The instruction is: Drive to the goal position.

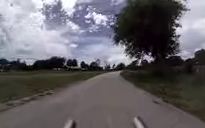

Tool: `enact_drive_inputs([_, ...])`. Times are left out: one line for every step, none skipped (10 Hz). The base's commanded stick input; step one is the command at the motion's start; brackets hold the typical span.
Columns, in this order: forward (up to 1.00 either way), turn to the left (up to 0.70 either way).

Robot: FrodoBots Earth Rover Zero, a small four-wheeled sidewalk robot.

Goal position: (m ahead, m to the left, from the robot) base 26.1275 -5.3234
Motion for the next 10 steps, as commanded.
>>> enact_drive_inputs([0.7, 0.0])
enact_drive_inputs([0.7, 0.0])
enact_drive_inputs([0.7, 0.0])
enact_drive_inputs([0.7, 0.0])
enact_drive_inputs([0.7, 0.0])
enact_drive_inputs([0.7, 0.0])
enact_drive_inputs([0.7, 0.0])
enact_drive_inputs([0.7, 0.0])
enact_drive_inputs([0.7, 0.0])
enact_drive_inputs([0.7, 0.0])
